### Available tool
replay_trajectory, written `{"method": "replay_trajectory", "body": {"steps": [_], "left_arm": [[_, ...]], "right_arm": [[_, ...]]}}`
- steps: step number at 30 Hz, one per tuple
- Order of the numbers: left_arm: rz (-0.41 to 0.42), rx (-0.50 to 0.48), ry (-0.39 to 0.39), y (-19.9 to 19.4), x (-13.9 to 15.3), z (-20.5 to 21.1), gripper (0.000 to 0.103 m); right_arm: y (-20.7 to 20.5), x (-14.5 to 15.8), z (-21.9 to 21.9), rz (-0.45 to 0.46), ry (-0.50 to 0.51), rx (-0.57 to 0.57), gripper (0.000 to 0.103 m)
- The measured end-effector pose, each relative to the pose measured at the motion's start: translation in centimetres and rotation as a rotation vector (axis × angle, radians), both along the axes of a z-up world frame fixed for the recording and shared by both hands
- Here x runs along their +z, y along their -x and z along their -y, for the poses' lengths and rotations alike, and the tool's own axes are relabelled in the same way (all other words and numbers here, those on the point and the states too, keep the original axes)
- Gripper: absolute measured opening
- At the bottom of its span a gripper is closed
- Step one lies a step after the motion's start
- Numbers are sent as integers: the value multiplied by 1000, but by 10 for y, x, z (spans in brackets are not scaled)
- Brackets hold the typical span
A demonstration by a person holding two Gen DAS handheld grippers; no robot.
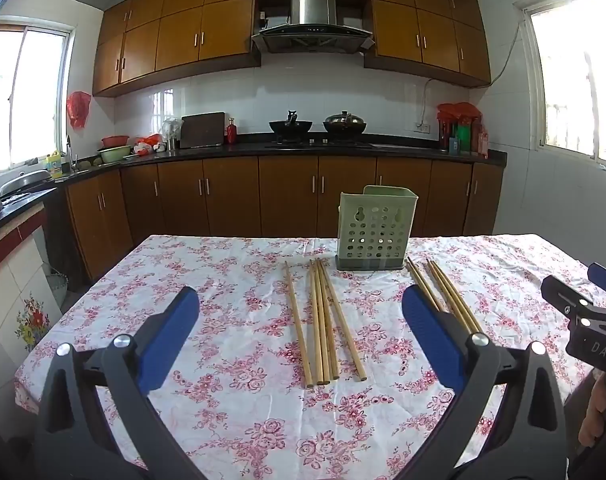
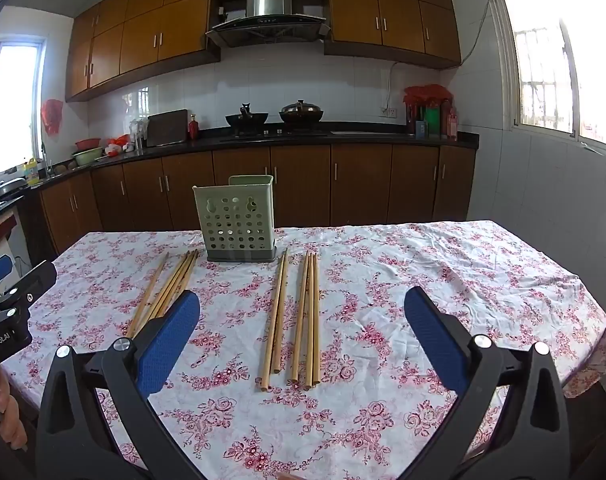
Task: Organize utensils
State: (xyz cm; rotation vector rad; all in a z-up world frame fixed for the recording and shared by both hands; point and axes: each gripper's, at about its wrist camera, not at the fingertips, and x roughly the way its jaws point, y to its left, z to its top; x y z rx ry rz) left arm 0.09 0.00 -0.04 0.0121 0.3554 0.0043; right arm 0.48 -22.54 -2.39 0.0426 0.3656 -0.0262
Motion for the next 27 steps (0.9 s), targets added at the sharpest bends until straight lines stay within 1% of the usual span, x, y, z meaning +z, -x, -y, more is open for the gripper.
{"method": "replay_trajectory", "body": {"steps": [27], "left_arm": [[2, 1, 0, -1, 0, 0, 99]], "right_arm": [[1, 0, 1, 3, -10, 0, 101]]}}
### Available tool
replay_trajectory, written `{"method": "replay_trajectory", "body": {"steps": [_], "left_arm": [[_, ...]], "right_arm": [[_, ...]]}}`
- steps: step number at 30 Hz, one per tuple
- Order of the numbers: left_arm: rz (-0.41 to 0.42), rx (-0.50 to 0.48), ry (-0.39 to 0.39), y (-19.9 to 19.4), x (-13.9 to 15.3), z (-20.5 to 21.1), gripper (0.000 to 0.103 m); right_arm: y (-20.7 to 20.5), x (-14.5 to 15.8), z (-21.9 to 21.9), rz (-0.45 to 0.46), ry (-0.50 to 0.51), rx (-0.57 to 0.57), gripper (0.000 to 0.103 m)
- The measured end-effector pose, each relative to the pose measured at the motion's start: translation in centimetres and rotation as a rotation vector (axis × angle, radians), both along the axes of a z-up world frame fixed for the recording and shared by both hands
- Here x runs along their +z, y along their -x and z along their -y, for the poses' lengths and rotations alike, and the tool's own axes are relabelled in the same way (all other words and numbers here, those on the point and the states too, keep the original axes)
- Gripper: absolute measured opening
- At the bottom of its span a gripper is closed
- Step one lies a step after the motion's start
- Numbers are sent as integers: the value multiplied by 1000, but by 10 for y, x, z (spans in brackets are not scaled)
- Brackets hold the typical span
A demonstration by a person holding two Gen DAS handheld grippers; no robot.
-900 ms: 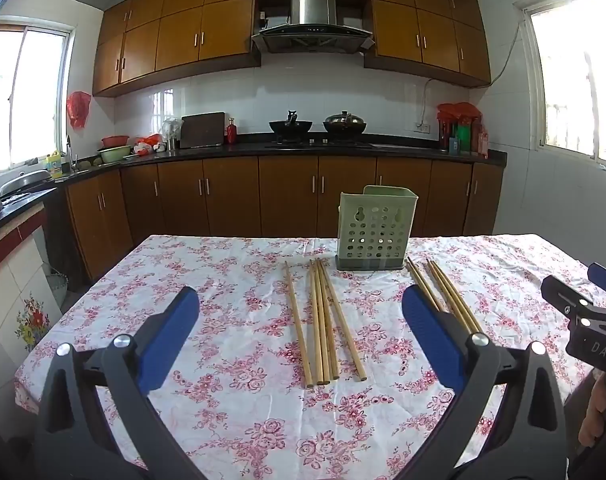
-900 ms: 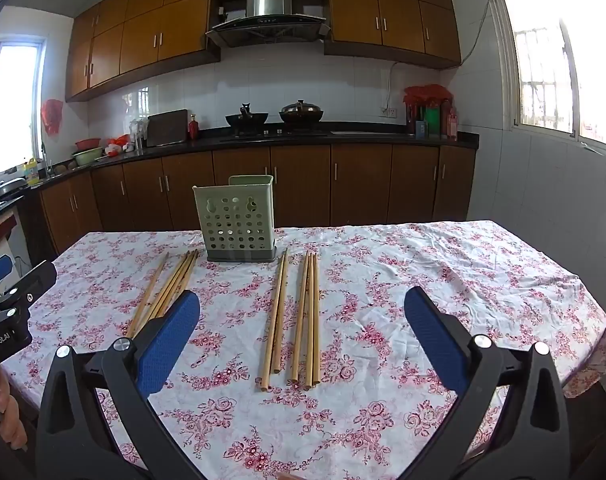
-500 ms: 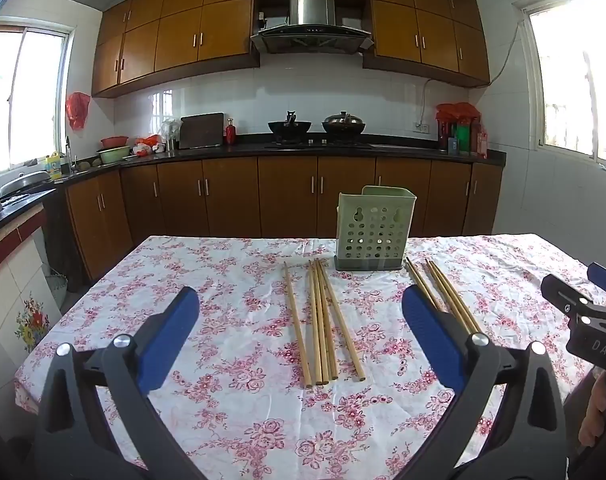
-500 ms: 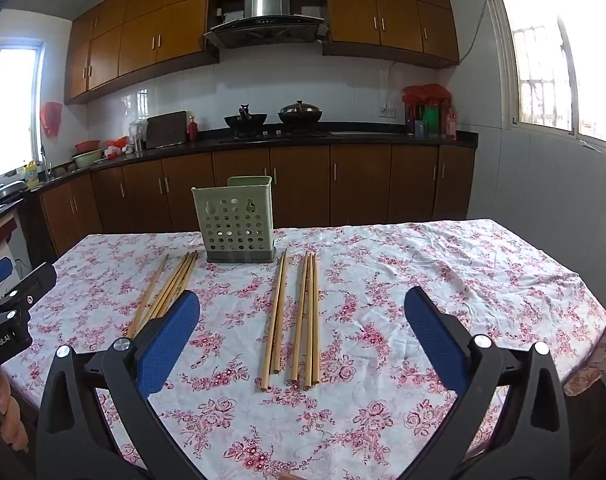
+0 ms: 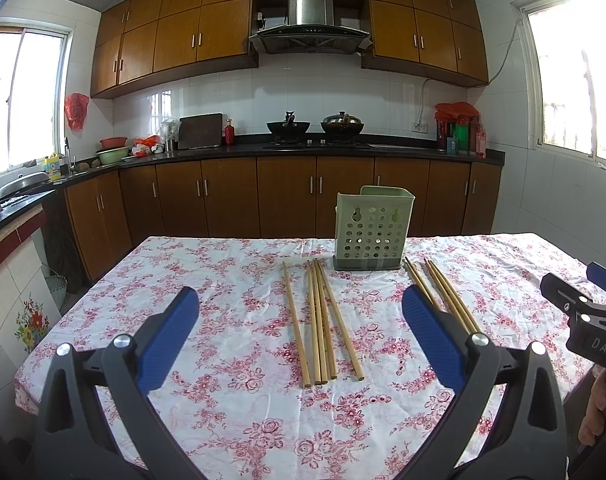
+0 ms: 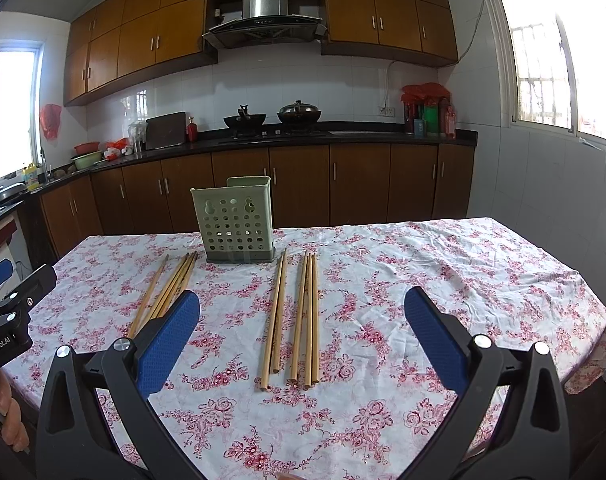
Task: Organize utensils
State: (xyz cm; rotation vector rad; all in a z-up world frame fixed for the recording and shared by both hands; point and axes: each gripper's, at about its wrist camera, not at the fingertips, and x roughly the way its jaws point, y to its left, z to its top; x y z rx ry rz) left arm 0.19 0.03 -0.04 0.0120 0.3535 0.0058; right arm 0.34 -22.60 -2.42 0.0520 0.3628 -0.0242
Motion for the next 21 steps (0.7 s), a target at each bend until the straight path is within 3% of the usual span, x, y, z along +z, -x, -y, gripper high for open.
{"method": "replay_trajectory", "body": {"steps": [21], "left_arm": [[0, 0, 0, 0, 0, 0, 99]], "right_arm": [[1, 0, 0, 0, -4, 0, 101]]}}
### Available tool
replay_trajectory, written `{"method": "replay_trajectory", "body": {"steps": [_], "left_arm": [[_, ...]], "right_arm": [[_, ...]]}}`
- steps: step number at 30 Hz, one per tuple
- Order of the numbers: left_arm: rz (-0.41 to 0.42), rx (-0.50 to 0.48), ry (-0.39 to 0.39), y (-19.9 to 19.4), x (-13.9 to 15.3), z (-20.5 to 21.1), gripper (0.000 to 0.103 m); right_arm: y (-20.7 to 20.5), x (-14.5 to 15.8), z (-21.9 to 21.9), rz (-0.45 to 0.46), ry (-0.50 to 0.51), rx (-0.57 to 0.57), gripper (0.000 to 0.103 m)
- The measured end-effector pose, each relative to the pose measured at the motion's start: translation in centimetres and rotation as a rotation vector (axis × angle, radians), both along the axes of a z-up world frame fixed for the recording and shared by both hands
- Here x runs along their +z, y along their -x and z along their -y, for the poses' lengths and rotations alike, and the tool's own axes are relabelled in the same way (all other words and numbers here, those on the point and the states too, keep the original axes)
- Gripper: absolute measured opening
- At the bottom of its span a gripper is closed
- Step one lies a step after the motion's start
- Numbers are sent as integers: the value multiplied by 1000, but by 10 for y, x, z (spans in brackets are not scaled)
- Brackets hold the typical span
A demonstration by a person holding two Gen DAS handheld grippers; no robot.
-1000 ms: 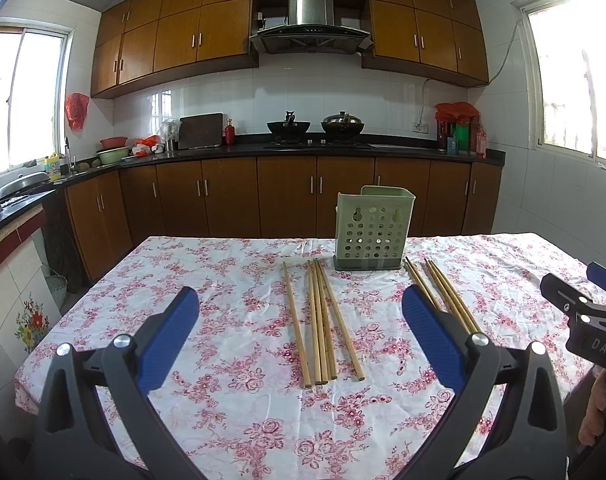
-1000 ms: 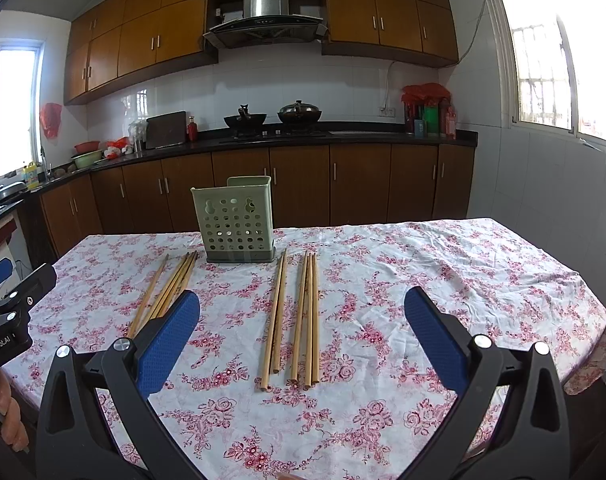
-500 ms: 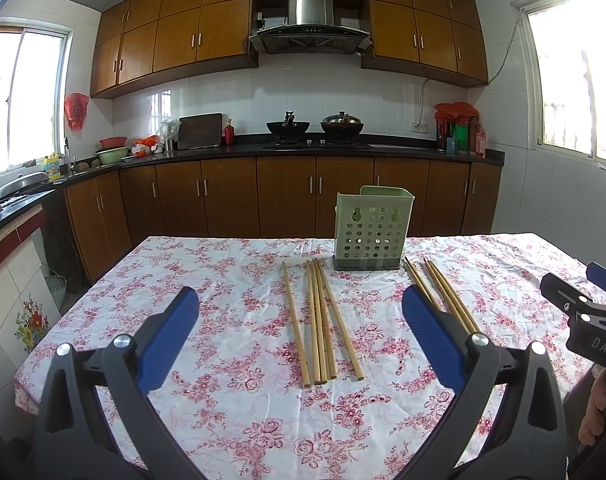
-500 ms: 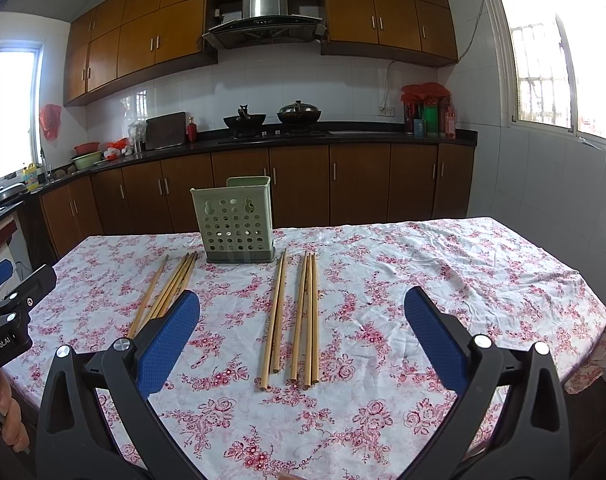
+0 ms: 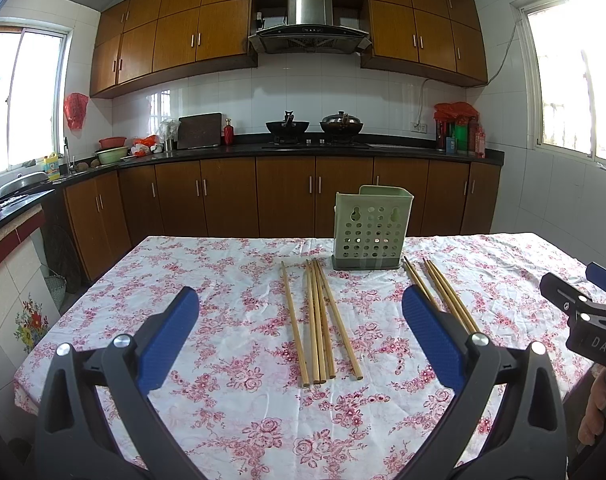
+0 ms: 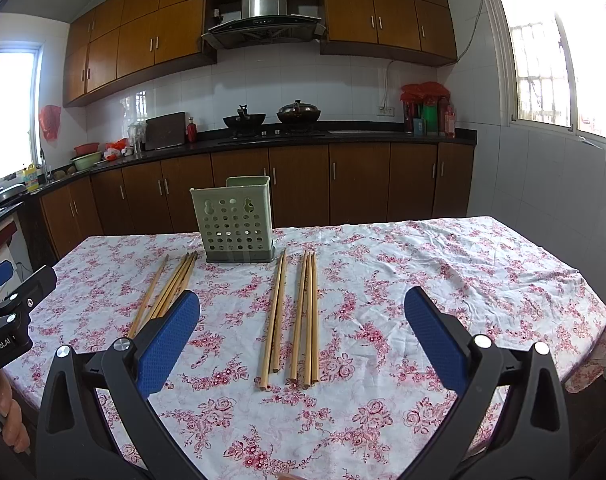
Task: Organize utensils
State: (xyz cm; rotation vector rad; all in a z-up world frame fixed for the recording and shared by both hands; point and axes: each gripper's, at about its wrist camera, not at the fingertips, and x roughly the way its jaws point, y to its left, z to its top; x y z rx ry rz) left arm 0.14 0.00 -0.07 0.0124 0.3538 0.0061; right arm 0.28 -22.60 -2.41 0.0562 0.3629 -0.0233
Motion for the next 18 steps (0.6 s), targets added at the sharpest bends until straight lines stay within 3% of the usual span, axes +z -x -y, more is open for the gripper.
{"method": "replay_trajectory", "body": {"steps": [18], "left_arm": [[-1, -1, -2, -2, -2, -1, 99]], "right_arm": [[-1, -1, 0, -1, -2, 0, 101]]}}
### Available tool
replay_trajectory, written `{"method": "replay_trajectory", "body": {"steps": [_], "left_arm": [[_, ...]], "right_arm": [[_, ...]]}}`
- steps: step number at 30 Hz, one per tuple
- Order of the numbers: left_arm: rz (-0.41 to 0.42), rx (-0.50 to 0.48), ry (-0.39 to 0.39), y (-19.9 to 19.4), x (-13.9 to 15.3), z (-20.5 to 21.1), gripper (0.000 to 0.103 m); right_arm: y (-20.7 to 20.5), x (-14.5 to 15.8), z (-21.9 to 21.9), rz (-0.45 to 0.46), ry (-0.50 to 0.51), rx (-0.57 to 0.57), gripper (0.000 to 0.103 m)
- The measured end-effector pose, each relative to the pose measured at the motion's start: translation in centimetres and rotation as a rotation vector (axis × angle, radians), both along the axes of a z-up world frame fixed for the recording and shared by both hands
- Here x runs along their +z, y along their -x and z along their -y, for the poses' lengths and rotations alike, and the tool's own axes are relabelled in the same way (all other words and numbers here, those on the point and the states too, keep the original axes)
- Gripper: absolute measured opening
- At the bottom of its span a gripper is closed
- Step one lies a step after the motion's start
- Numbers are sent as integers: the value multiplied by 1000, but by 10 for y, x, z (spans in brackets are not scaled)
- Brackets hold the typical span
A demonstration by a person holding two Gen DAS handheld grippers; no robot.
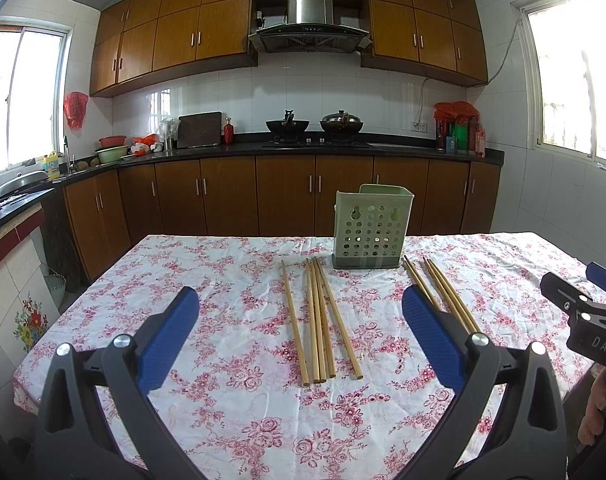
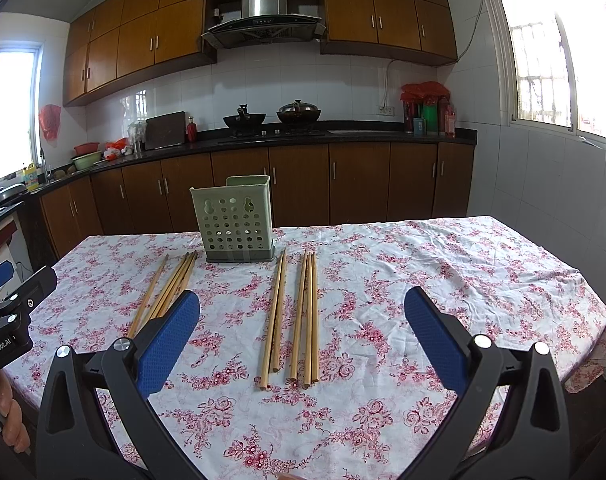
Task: Organize utensils
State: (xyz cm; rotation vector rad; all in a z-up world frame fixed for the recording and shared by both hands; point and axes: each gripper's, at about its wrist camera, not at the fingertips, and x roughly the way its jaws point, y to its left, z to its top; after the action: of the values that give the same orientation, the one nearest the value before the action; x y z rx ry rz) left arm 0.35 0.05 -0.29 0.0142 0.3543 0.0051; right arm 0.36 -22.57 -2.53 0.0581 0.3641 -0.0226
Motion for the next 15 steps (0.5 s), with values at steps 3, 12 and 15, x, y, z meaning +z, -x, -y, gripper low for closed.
{"method": "replay_trajectory", "body": {"steps": [3, 12, 15], "left_arm": [[0, 0, 0, 0, 0, 0, 99], [-1, -1, 0, -2, -2, -1, 99], [-2, -1, -1, -2, -2, 0, 99]], "right_arm": [[0, 0, 0, 0, 0, 0, 101], [0, 0, 0, 0, -1, 0, 101], [0, 0, 0, 0, -1, 0, 101]]}}
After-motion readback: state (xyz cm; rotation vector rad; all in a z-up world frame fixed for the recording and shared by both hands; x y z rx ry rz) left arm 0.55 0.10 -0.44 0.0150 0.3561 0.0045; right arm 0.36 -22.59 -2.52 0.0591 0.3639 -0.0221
